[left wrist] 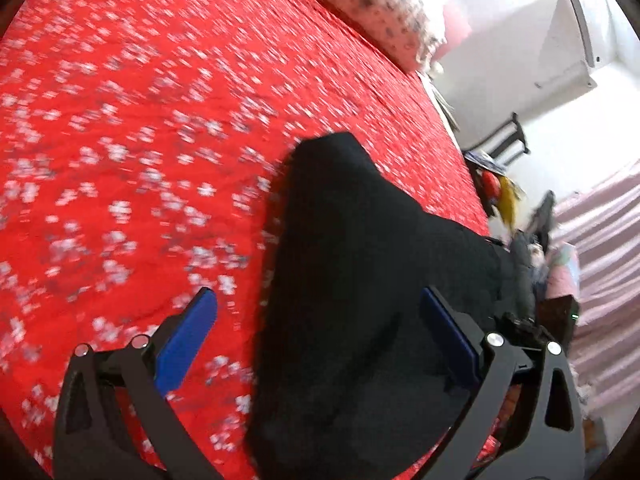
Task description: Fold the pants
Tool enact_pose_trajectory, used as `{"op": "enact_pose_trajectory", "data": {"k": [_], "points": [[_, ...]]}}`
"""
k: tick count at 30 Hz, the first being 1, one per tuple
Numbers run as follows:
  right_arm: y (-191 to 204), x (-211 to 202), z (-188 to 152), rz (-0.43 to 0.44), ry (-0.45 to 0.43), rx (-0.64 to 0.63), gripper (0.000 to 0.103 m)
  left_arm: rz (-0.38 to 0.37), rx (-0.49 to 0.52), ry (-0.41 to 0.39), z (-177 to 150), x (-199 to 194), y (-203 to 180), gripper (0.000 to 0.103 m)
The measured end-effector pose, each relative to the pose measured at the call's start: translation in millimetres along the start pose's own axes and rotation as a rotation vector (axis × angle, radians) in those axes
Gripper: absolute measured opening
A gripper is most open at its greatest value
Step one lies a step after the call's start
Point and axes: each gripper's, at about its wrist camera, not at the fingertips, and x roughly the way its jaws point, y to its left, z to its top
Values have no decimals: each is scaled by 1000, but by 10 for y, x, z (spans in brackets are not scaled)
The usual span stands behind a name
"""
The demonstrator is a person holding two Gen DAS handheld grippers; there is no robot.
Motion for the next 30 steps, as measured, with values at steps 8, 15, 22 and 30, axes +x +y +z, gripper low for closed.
{"op": "enact_pose_trajectory", "data": {"k": [8,15,22,30], "points": [[-87,24,-15,-17,7,25,36,-216,-62,102,50,297,44,96],[-267,79,-38,12,17,119,37,-185,-97,88,42,348,60,69],[-407,170,-80,27,37,177,45,-151,-90,54,-49,286,-32,49],[-434,177,-122,71,6,201,38,-54,27,-1,-104,229,-294,26]]}}
